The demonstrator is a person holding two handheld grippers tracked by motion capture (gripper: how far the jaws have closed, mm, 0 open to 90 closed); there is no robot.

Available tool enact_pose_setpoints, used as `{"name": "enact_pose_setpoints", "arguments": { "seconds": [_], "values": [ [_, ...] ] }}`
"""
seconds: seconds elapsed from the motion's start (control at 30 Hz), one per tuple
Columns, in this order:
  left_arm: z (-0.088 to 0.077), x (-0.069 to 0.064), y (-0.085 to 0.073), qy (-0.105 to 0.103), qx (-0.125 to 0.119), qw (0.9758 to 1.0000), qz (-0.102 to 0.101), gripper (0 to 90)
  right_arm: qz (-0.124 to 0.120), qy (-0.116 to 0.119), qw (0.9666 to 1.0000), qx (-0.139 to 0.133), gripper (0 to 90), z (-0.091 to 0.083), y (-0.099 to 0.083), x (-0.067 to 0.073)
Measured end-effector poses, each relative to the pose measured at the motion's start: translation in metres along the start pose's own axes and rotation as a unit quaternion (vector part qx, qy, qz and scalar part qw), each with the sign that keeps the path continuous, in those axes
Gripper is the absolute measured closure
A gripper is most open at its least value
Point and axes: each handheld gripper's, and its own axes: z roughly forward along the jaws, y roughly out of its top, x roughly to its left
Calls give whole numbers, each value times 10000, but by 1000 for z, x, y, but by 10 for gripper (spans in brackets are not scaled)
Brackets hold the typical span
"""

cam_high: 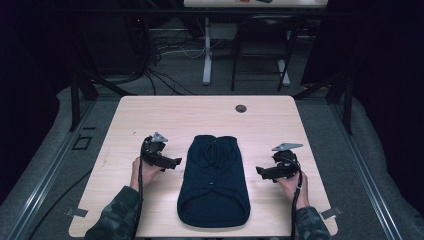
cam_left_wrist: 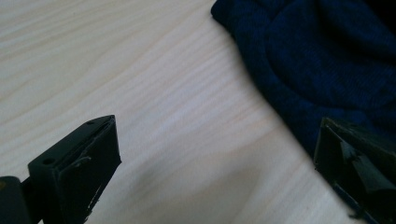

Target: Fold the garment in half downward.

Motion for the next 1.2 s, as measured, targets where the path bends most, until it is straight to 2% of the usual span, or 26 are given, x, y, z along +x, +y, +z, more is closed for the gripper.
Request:
{"name": "enact_pose_setpoints", "arguments": {
  "seconds": [0.23, 0.27, 0.47, 0.53, 0.7, 0.77, 0.8, 0.9, 1.0, 1.13, 1.17, 1.2],
  "values": [
    [8, 2, 28, -85, 29, 9999, -72, 3, -95, 206, 9997, 101, 9, 12, 29, 8],
    [8, 2, 28, -85, 29, 9999, -72, 3, -95, 206, 9997, 101, 9, 12, 29, 8],
    [22, 1, 49, -142, 135, 9997, -155, 3, -183, 357, 9990, 181, 49, 32, 58, 19],
    [29, -1, 56, -117, 207, 9997, -117, 3, -186, 412, 9988, 188, 74, 39, 66, 22],
    [45, -7, 67, -145, 279, 9994, -151, 23, -163, 426, 9988, 185, 163, 58, 85, 28],
    [52, -8, 71, -190, 376, 9990, -164, 30, -109, 425, 9987, 267, 258, 65, 92, 28],
    [56, -10, 73, -201, 377, 9989, -209, 40, -113, 352, 9988, 319, 295, 69, 95, 29],
    [65, -11, 77, -131, 477, 9986, -181, 86, 9, 323, 9988, 375, 372, 81, 102, 28],
    [76, -11, 79, -105, 572, 9978, -323, 159, 110, 281, 9987, 419, 410, 92, 106, 26],
    [84, -10, 77, -65, 623, 9975, -317, 225, 287, 352, 9978, 479, 474, 102, 108, 21],
    [85, -9, 76, -102, 648, 9973, -329, 237, 297, 358, 9979, 452, 490, 104, 108, 21],
    [86, -10, 76, -113, 627, 9973, -359, 251, 260, 341, 9976, 536, 498, 105, 108, 20]
  ]
}}
